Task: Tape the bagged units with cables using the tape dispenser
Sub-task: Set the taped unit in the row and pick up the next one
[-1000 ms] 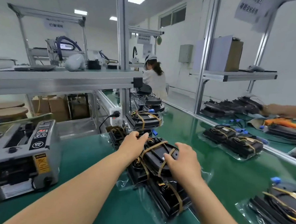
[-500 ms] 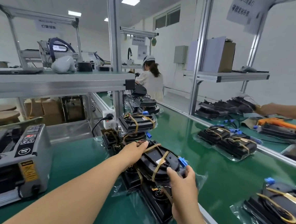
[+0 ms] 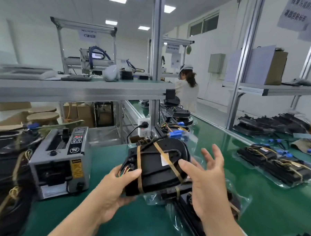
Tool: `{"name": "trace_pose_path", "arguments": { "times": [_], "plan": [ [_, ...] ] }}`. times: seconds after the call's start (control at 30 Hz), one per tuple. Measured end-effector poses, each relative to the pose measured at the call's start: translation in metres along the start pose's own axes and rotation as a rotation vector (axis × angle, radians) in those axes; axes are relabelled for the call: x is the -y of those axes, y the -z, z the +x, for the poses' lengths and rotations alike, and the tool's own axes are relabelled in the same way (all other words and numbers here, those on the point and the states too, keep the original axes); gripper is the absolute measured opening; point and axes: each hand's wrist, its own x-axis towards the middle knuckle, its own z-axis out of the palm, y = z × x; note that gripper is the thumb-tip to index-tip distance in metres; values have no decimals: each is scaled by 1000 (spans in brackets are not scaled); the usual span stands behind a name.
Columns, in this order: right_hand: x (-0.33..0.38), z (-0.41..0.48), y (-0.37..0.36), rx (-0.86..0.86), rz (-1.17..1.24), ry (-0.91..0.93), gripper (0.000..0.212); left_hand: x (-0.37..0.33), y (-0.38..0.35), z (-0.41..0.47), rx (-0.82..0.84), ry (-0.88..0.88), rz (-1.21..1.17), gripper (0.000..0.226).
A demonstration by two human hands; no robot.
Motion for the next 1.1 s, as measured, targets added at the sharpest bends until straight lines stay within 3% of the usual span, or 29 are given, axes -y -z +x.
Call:
{"name": "trace_pose_path", "arguments": {
  "times": [0.07, 0.2, 0.37, 0.47, 0.57, 0.63, 0.73, 0.8, 0.9, 0.97, 1.1],
  "plan": [
    [-10, -6, -27, 127, 38, -22, 78, 14, 27, -26, 19, 61, -75, 58],
    [-40, -34, -83, 345, 67, -44, 65, 42, 57, -63, -132, 109, -298, 48],
    [-70, -66, -132, 536, -72, -191, 83, 54, 83, -87, -339, 133, -357, 22],
    [-84, -72, -142, 542, -152, -244, 64, 57, 96, -97, -394, 109, -193, 26],
    [-89, -73, -144, 614, -215, -256, 52, 48, 114, -111, -350, 125, 221, 50],
    [-89, -72, -144, 674, -263, -227, 49, 42, 131, -113, -449, 73, 371, 57],
    [-88, -69, -144, 747, -325, -183, 55, 23, 147, -114, -674, -299, 494, 55],
    [-86, -67, -143, 813, -357, -160, 56, 1, 147, -110, -631, -595, 686, 52],
    [-83, -65, -143, 914, -368, -161, 58, -37, 140, -97, -449, -836, 923, 59],
    [-82, -65, -142, 941, -377, -151, 59, -55, 136, -90, -295, -870, 977, 50],
    [-76, -64, -138, 1002, -399, -133, 61, -73, 132, -82, -46, -824, 817, 8]
  ]
}}
